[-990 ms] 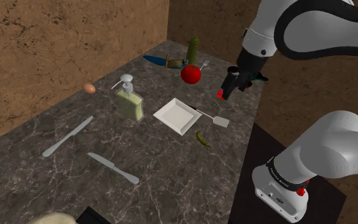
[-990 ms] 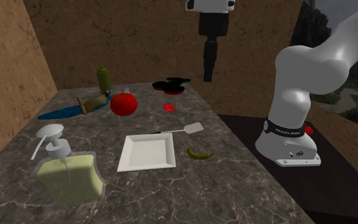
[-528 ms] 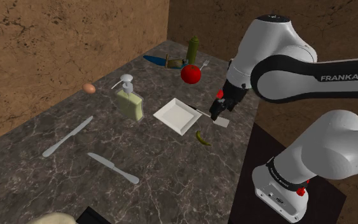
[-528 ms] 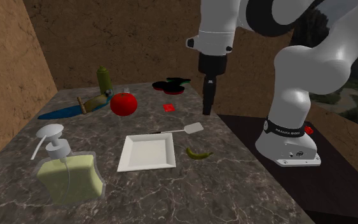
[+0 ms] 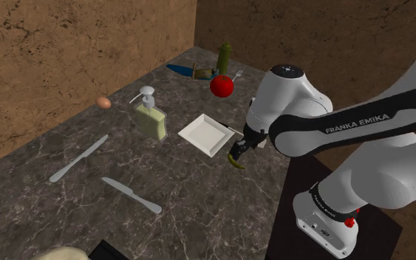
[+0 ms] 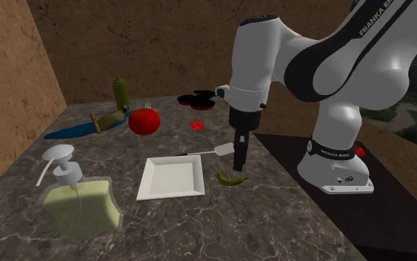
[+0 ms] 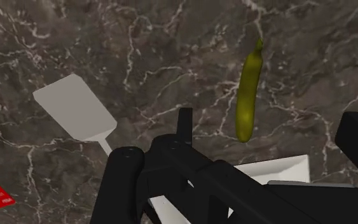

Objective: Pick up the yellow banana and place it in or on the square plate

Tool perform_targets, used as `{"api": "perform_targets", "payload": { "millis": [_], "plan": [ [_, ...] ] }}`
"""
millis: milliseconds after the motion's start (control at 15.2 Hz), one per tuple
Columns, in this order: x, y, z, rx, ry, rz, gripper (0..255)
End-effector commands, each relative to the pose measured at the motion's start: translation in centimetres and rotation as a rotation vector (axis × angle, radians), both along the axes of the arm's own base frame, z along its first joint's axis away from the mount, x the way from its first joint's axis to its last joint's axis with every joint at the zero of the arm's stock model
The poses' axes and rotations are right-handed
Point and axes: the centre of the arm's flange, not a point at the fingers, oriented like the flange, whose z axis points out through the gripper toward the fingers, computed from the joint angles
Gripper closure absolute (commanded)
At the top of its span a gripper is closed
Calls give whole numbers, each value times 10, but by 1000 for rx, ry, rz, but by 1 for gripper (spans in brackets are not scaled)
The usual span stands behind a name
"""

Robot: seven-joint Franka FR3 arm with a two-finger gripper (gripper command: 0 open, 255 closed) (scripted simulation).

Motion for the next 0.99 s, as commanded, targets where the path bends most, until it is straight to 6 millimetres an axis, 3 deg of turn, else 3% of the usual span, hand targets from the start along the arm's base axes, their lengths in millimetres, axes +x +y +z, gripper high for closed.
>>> {"api": "perform_targets", "payload": {
  "millis": [0, 528, 924],
  "plan": [
    [-1, 7, -30, -2, -5, 1, 0],
    [0, 8, -76, -3, -5, 2, 0],
    [0, 8, -79, -3, -5, 2, 0]
  ]
}}
